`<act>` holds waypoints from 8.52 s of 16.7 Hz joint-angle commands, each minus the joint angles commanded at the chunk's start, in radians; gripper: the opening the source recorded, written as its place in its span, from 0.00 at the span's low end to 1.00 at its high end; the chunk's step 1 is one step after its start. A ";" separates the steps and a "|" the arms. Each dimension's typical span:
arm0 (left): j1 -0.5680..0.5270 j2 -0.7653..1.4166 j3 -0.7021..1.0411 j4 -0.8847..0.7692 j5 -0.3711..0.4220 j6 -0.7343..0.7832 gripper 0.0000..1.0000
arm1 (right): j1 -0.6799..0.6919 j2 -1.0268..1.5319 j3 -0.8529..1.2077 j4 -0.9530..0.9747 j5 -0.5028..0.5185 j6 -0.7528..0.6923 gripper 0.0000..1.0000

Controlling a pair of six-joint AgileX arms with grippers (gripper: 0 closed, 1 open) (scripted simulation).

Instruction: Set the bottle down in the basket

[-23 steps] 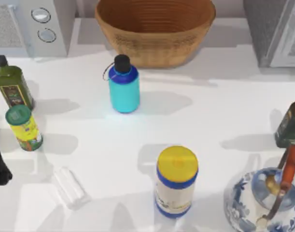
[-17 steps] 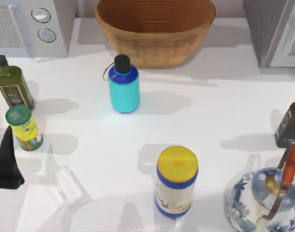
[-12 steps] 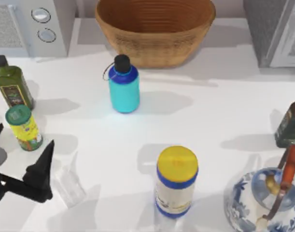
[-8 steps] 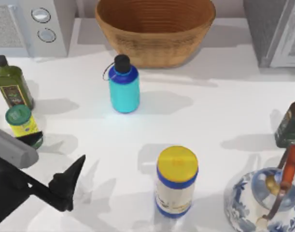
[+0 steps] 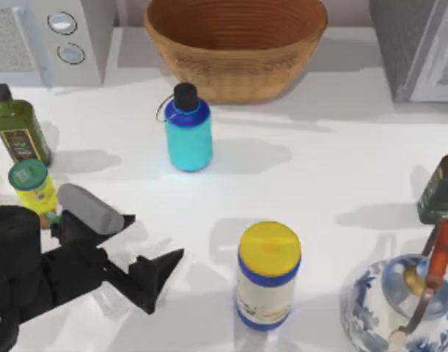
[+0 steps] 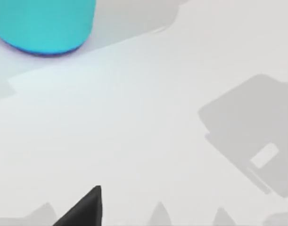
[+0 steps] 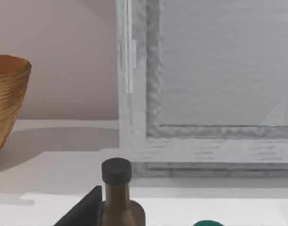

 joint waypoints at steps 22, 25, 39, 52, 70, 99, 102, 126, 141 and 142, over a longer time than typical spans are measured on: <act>0.073 0.653 0.471 0.639 0.075 0.021 1.00 | 0.000 0.000 0.000 0.000 0.000 0.000 1.00; 0.023 0.665 0.529 0.596 0.025 0.020 1.00 | 0.000 0.000 0.000 0.000 0.000 0.000 1.00; 0.008 0.704 0.717 0.449 0.008 0.019 0.77 | 0.000 0.000 0.000 0.000 0.000 0.000 1.00; 0.008 0.704 0.717 0.449 0.008 0.019 0.00 | 0.000 0.000 0.000 0.000 0.000 0.000 1.00; 0.134 0.272 0.403 0.351 0.177 0.028 0.00 | 0.000 0.000 0.000 0.000 0.000 0.000 1.00; 0.057 0.351 1.310 -0.460 0.080 0.023 0.00 | 0.000 0.000 0.000 0.000 0.000 0.000 1.00; 0.022 0.394 1.446 -0.579 0.041 0.022 0.00 | 0.000 0.000 0.000 0.000 0.000 0.000 1.00; -0.042 0.641 1.734 -0.628 -0.022 0.019 0.15 | 0.000 0.000 0.000 0.000 0.000 0.000 1.00; -0.042 0.641 1.734 -0.628 -0.022 0.019 1.00 | 0.000 0.000 0.000 0.000 0.000 0.000 1.00; -0.042 0.641 1.734 -0.628 -0.022 0.019 1.00 | 0.000 0.000 0.000 0.000 0.000 0.000 1.00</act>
